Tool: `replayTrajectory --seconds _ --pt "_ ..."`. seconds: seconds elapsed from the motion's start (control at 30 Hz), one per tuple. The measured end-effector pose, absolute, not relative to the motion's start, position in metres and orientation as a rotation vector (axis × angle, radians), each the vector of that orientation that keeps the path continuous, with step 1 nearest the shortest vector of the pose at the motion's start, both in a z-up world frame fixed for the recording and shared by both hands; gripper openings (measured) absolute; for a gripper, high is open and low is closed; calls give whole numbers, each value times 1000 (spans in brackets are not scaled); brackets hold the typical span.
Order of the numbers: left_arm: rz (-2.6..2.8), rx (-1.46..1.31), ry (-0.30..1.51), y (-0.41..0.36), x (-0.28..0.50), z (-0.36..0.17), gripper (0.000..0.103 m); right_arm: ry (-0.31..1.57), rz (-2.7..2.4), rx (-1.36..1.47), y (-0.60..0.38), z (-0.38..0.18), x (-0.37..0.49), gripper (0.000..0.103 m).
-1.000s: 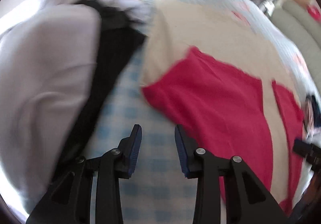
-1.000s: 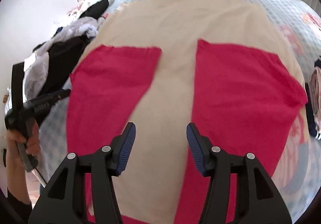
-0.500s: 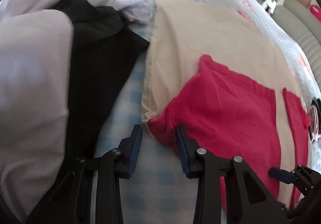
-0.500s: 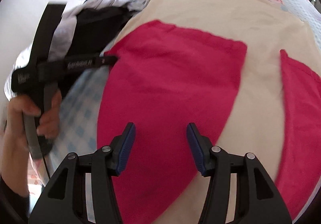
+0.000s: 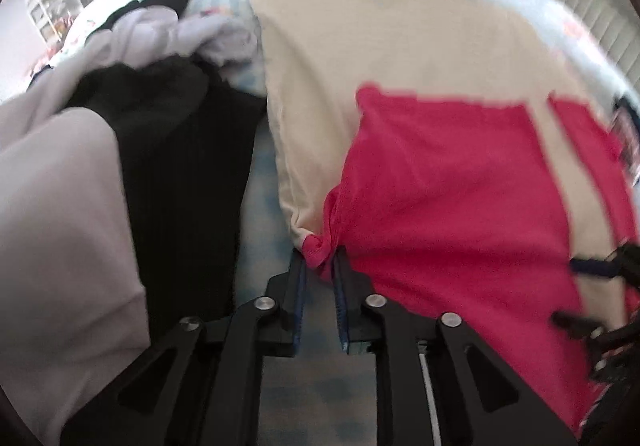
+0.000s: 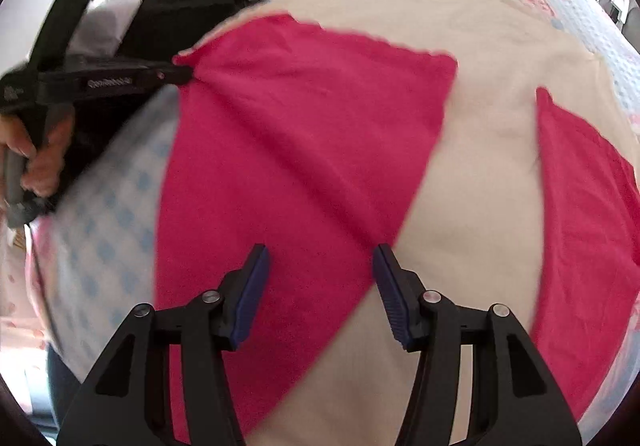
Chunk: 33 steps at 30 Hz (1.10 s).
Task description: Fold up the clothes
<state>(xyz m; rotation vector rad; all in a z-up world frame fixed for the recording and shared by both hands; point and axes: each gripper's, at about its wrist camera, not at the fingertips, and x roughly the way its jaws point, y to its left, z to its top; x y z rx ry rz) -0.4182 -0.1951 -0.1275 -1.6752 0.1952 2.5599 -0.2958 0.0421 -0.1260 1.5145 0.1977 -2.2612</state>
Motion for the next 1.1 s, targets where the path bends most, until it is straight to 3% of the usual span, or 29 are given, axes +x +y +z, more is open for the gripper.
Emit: replayTrajectory --seconds 0.1,0.2,0.3,0.43,0.5,0.67,0.73,0.83,1.0,1.1 --pt "2602 -1609 167 -182 -407 -113 26 161 -2267 1526 47 -125 -295 56" --pt "2641 -1490 96 -166 -393 -93 46 41 -2270 1507 52 -116 -291 58" --pt "2584 -1402 170 -133 -381 -96 48 39 -2246 1494 45 -117 -281 63" --pt "2493 -1593 366 -123 -383 -131 52 106 -2223 1514 35 -126 -263 64" --pt "2489 -1611 279 -137 -382 -127 53 103 -2194 1522 37 -125 -258 64" --pt "2580 -1498 103 -164 -396 -99 51 41 -2204 1512 54 -110 -292 63" --pt "2590 -1476 69 -166 -408 -94 38 65 -2232 1499 50 -107 -317 63" --pt "2549 -1519 82 -156 -430 -109 29 102 -2274 1478 46 -103 -354 63" --pt "2485 -1587 102 -139 -465 -133 26 218 -2267 1547 32 -127 -391 61" --pt "2562 -1577 56 -140 -472 -121 26 208 -2341 1547 36 -131 -402 61"
